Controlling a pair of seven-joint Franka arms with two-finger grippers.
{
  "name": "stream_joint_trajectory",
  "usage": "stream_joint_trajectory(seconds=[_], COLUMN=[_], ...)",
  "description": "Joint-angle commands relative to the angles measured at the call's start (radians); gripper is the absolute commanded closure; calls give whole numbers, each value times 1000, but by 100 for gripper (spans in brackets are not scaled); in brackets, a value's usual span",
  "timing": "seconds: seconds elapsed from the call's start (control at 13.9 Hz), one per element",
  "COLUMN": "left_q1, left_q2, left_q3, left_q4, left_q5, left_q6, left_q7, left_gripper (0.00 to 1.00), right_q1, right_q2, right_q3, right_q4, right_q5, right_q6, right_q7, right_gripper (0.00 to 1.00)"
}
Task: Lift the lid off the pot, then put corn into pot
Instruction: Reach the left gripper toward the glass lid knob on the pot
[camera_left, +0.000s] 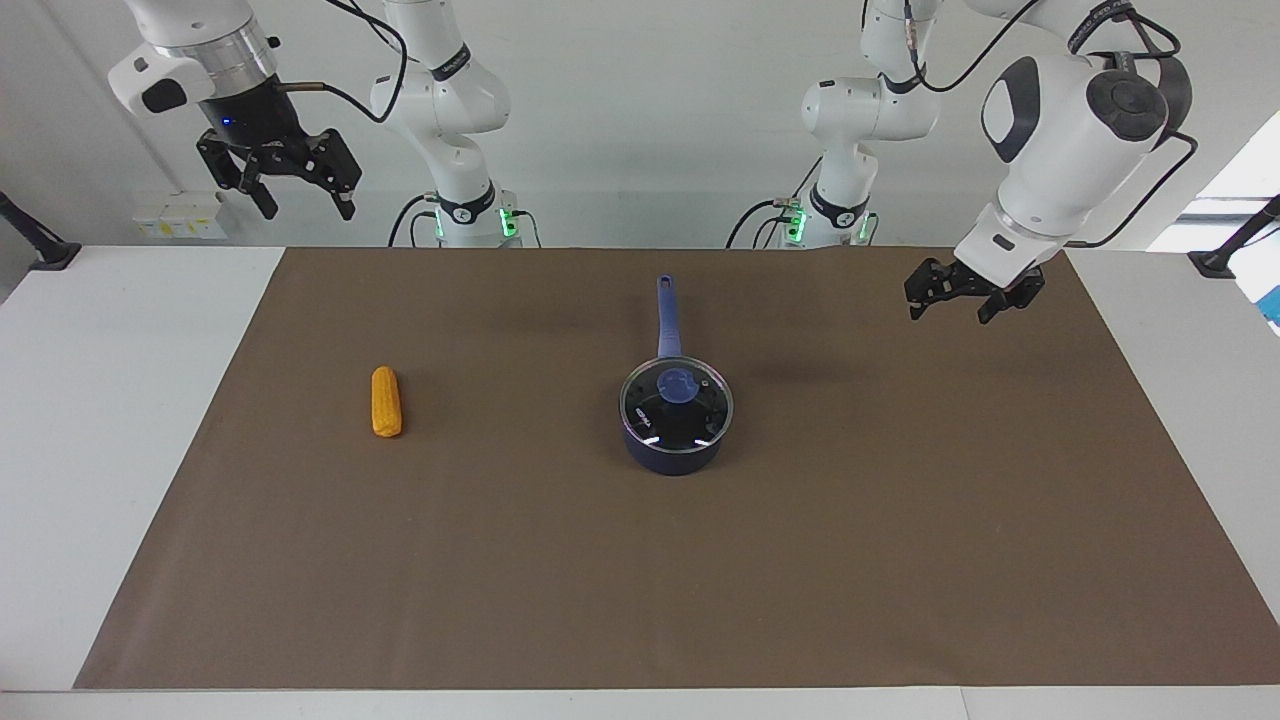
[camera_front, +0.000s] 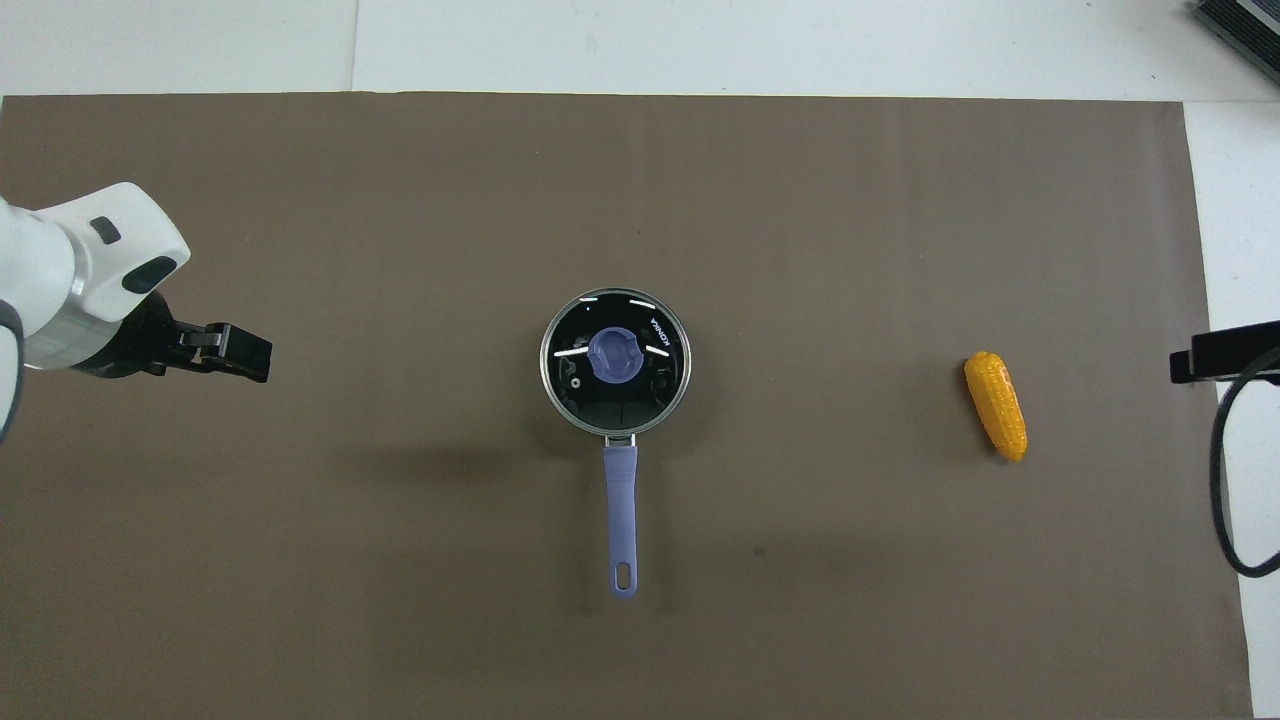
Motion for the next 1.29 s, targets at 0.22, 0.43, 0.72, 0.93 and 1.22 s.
stream_joint_trajectory(seconds=[0.22,0.43,0.72,0.93,1.22], left_q1=[-137,-217,-309,-369,-440], left_q2=[-3,2,37,72,157], left_q3=[11,11,11,11,10], left_q4=[-60,-60,-48,-33,10], left_q5=[6,6,6,8,16], left_q6=[112,146,168,192,247], left_q7=[-165,-258,-409,-482,-625], left_gripper=[0,0,0,0,0], right_q1=[-4,-4,-4,-4,-4], right_q2=[11,11,11,11,11], right_q3=[3,3,3,3,3], right_q4=[17,17,17,17,17], right_q5=[12,12,12,12,12], right_q6=[-1,-1,-1,-2,-1], right_q7=[6,6,6,6,6], right_gripper=[0,0,0,0,0])
